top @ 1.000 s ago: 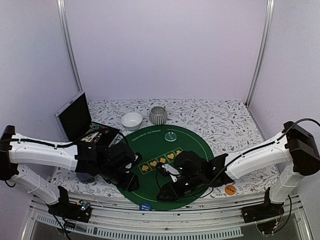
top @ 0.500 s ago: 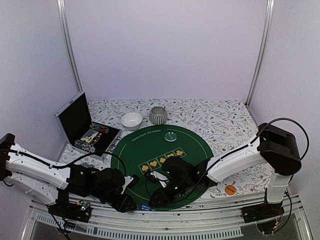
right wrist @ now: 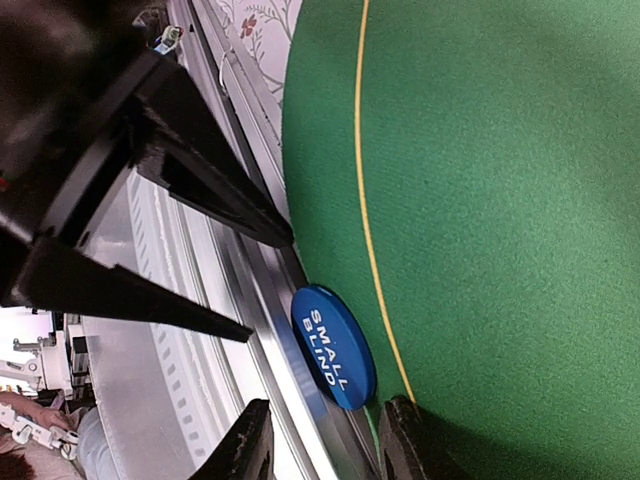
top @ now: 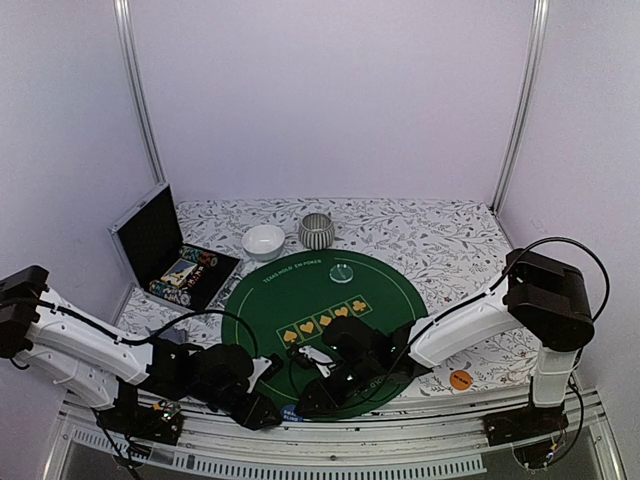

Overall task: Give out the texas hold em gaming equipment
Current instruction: Pick up the small blind button from the corner of the board.

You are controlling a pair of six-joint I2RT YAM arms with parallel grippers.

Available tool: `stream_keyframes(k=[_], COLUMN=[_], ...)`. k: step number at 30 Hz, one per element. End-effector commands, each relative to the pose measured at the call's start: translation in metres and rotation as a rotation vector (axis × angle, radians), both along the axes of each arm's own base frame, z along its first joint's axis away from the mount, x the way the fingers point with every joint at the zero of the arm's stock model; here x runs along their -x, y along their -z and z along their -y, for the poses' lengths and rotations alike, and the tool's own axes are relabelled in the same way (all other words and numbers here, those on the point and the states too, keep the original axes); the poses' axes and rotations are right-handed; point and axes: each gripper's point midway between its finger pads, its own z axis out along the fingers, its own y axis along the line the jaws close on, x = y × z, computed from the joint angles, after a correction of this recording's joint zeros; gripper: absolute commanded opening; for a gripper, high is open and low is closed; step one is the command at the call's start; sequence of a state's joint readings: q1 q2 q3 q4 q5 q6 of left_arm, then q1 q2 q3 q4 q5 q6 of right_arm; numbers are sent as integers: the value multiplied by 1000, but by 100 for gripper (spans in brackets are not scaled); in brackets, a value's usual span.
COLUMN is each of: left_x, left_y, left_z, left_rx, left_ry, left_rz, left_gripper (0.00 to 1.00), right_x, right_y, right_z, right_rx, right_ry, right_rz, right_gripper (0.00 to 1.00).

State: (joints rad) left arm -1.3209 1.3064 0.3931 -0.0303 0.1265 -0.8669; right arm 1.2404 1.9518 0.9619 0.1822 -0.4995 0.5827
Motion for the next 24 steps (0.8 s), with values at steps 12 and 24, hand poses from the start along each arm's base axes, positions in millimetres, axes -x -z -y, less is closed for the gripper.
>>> stream_keyframes(k=[12,24], left_x=[-3,-6], left_y=[9,14], left_z=[9,10], left_rx=[24,33], left_ry=[21,19], left_rz=[-25,-35], left_gripper=[29,13], right_x=[0,2], right_y=[12,14], right_z=[-9,-16], right_rx=[-14,-43], right_ry=[-7,-27], right_rz=[-27,-48], right_gripper=[36,33])
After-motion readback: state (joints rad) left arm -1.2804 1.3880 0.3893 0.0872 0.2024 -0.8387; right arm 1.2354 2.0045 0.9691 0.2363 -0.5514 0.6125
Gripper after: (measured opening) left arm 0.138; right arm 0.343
